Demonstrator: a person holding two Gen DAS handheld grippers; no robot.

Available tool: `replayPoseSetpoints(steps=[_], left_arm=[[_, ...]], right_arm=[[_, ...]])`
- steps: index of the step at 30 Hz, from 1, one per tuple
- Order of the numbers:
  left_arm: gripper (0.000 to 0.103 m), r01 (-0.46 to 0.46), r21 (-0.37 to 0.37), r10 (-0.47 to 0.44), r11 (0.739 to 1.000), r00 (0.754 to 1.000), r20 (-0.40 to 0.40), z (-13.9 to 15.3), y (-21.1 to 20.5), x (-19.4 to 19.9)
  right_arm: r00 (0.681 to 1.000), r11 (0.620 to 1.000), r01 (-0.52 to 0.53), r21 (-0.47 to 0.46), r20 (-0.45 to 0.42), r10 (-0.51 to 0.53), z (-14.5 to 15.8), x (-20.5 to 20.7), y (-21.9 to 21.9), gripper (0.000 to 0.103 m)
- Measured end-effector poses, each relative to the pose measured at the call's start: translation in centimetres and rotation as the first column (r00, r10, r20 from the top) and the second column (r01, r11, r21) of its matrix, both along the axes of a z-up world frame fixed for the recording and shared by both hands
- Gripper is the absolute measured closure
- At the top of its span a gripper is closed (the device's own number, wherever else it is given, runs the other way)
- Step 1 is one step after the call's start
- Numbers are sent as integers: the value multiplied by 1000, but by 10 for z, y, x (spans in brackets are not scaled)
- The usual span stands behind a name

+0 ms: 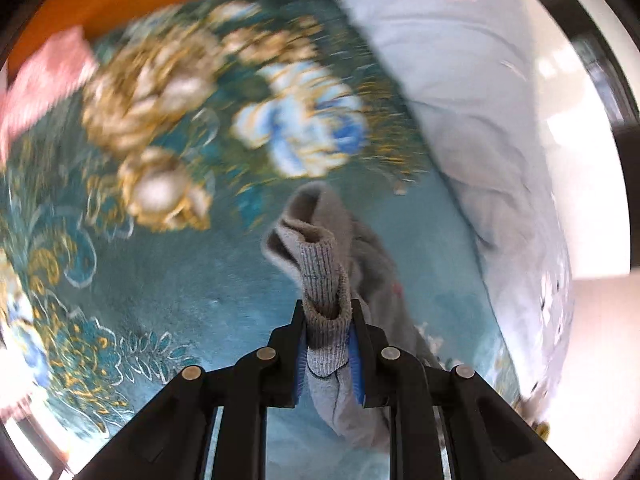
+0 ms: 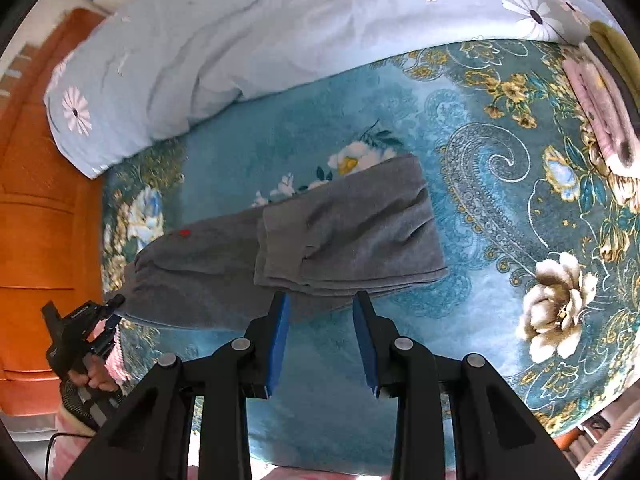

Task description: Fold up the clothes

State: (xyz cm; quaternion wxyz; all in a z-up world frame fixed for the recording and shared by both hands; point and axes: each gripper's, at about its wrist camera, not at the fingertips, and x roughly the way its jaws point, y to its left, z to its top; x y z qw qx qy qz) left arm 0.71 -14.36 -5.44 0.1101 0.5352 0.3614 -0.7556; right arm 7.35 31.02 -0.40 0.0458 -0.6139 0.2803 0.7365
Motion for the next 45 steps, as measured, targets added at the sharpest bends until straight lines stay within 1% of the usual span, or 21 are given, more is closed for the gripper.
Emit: replayPoseSetpoints(steps=[3,6,7,10,12,14,17,20,23,25,27,28,29,31,34,36,39,42,43,44,45], left_arm=[[84,89,-91,-92,992,995,-38,31,40,-7],[84,180,-189,-194,965,979,-59,59,92,-13],[84,212,-224,-231,951,971,-59,67,112,-14],[84,313,-326,-345,892,938,-43,86,177,-17],[84,388,-388,-427,836,904,-15,91,229,-17],[84,451,-429,-492,783,871,18,87,274,-17],[84,547,-466,-581,695,810,83,71,345,-13],[84,636,-471,-646,611,744,167,39,408,-8],[84,694,-481,-667,535,697,262,9,454,-10],[84,717,-476,-674,510,676,298,-3,475,-14],[83,737,-459,-677,495,659,329,-11,487,-19],[79,745,-445,-677,498,654,338,-14,488,-21],[78,750,-430,-676,503,651,345,-16,488,-23],[72,757,-394,-684,521,647,338,-16,485,-22],[59,765,-302,-708,569,643,294,-11,468,-14],[55,754,-257,-710,604,656,255,-4,449,-9],[48,709,-231,-681,666,705,199,7,406,-1],[48,616,-239,-576,750,787,221,0,350,3],[48,579,-233,-534,781,813,232,-4,332,4],[48,530,-215,-479,820,842,247,-11,311,6],[48,491,-198,-438,848,861,260,-18,296,8]], right_arm=[[1000,999,19,-31,-21,-19,1,10,15,70],[998,996,42,-73,-38,-45,-4,25,39,70],[998,996,47,-81,-44,-51,-5,29,47,70],[996,993,60,-97,-54,-65,-12,45,80,70],[995,992,72,-105,-56,-79,-19,57,105,70],[994,988,95,-121,-49,-101,-29,69,131,70],[990,980,134,-145,-23,-138,-45,83,164,70],[986,974,162,-157,0,-164,-59,92,195,70],[988,978,156,-141,5,-157,-63,100,216,70],[989,981,145,-127,6,-145,-64,103,225,70],[991,984,137,-112,10,-137,-66,107,233,70],[990,984,140,-112,18,-139,-68,109,236,70],[990,983,144,-112,26,-141,-71,110,238,70],[988,982,150,-113,43,-146,-75,112,242,70],[991,985,126,-117,50,-121,-79,104,237,70],[994,988,100,-119,47,-95,-80,94,228,70],[997,988,80,-130,35,-76,-80,79,213,70],[998,985,55,-166,15,-54,-75,63,193,70],[999,983,32,-179,12,-30,-75,54,185,70],[1000,981,7,-192,9,-6,-74,45,178,70],[1000,979,-17,-206,6,19,-73,37,170,67]])
